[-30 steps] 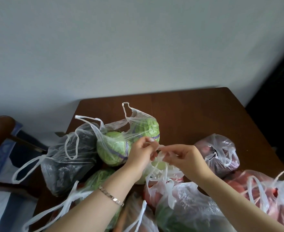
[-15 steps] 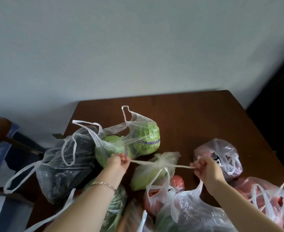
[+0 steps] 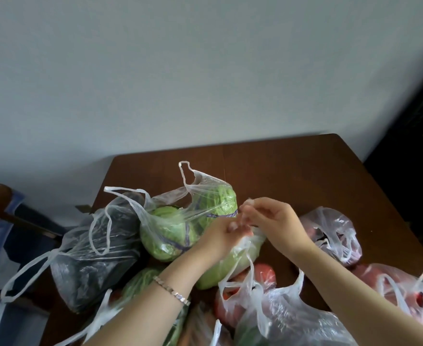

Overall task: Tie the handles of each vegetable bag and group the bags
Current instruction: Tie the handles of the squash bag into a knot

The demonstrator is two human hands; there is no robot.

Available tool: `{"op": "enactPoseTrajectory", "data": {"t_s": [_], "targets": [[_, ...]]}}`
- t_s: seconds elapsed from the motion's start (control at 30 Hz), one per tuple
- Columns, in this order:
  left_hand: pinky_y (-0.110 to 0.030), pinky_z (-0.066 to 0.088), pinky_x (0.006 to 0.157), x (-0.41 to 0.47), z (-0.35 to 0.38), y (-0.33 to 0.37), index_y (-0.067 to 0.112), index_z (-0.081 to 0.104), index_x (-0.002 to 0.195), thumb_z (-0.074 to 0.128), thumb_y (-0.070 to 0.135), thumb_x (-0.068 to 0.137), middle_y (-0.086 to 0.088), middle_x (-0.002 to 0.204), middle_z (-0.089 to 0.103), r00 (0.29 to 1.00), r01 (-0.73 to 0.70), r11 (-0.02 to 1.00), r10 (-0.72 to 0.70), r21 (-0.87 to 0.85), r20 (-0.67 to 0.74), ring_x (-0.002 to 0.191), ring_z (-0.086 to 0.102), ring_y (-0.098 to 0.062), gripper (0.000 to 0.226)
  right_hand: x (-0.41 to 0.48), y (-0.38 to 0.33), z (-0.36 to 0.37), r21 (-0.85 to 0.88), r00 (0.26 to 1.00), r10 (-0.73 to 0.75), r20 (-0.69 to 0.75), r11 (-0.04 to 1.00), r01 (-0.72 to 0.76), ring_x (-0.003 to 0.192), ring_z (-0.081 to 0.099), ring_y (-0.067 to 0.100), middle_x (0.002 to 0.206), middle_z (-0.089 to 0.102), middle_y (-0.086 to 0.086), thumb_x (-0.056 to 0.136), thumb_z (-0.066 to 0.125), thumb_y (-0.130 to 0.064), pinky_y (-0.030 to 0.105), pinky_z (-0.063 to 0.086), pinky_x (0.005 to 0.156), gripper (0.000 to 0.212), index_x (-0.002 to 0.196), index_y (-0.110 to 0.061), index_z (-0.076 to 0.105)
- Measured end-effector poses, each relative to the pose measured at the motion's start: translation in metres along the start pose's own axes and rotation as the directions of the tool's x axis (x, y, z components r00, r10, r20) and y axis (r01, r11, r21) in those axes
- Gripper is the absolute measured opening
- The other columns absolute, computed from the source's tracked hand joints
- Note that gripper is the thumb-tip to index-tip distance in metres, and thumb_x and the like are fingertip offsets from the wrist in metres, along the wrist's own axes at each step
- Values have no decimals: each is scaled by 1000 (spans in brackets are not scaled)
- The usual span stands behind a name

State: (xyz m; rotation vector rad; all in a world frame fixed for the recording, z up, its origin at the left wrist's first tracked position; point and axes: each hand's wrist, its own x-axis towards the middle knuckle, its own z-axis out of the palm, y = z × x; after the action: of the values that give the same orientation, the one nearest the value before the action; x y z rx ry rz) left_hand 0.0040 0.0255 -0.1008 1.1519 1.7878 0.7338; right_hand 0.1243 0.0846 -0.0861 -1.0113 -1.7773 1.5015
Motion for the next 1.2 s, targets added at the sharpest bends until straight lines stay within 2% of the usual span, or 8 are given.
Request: {"op": "enactPoseTrajectory", "data": {"t_s": [0.1, 0.27, 0.53, 0.67, 0.93, 1.0, 1.1, 1.2], "targets": [[-12, 29, 42, 0, -5, -4, 9, 65, 79, 50, 24, 94, 8, 47, 40, 995, 28, 977, -48, -212, -88, 34, 33, 0, 25, -4, 27, 0, 139, 981, 139, -135, 983, -120, 86, 65, 13, 93, 67, 4, 81, 65, -6, 19, 52, 78, 16, 93, -14, 60], [-10, 27, 40, -3, -4, -8, 14, 59, 68, 45, 23, 96, 3, 54, 40, 992, 37, 955, -70, -295, -102, 34, 30, -1, 33, -15, 67, 21, -301, 986, 114, 118, 951, -74, 101, 50, 4, 109, 55, -14, 89, 56, -12, 6, 39, 83, 29, 118, -16, 60], [-13, 21, 37, -5, -7, -8, 13, 61, 93, 45, 17, 96, 2, 54, 44, 973, 114, 805, -210, -582, -100, 33, 26, -2, 16, 3, 61, 26, -233, 982, 145, 118, 966, -115, 47, 40, 5, 58, 57, -5, 91, 52, -17, 16, 32, 50, 26, 69, -14, 65], [-17, 24, 41, 0, -17, 0, 15, 51, 108, 40, 9, 98, 3, 50, 46, 964, 23, 494, -242, -869, -112, 36, 30, -3, 17, 4, 68, 32, -183, 945, 323, 46, 933, -309, 37, 35, 4, 50, 55, -1, 87, 56, -15, 17, 33, 45, 28, 66, 1, 65], [-18, 26, 53, 33, -16, 8, 10, 53, 85, 34, 13, 99, 2, 52, 46, 942, 90, 232, -336, -969, 8, 42, 36, -5, 24, -8, 72, 44, -280, 952, 175, 253, 955, -102, 52, 29, 6, 59, 31, -5, 84, 61, -19, 19, 25, 52, 42, 52, -3, 41], [-20, 42, 64, 35, -11, 1, 7, 54, 98, 42, 12, 97, -4, 66, 59, 943, 130, 418, -332, -899, -18, 59, 51, -10, 12, -8, 75, 41, -187, 959, 224, 172, 964, -192, 53, 33, 7, 59, 35, -3, 86, 60, -24, 17, 27, 53, 43, 51, -4, 44], [-30, 44, 94, 25, -2, -21, 14, 41, 129, 45, 37, 94, -5, 116, 59, 981, 163, 959, -183, -234, -68, 104, 56, -15, 42, -5, 75, 39, -2, 944, 311, 108, 950, -312, 59, 38, 16, 60, 42, 4, 88, 58, -21, 25, 31, 60, 37, 54, -8, 50], [-22, 37, 90, 14, 5, -34, 11, 44, 128, 37, 37, 97, -4, 122, 54, 999, 33, 985, -25, 170, -45, 108, 50, -11, 41, -2, 72, 37, 111, 930, 354, 102, 925, -364, 56, 42, 15, 54, 49, 3, 89, 54, -13, 25, 34, 58, 47, 43, -20, 55]]}}
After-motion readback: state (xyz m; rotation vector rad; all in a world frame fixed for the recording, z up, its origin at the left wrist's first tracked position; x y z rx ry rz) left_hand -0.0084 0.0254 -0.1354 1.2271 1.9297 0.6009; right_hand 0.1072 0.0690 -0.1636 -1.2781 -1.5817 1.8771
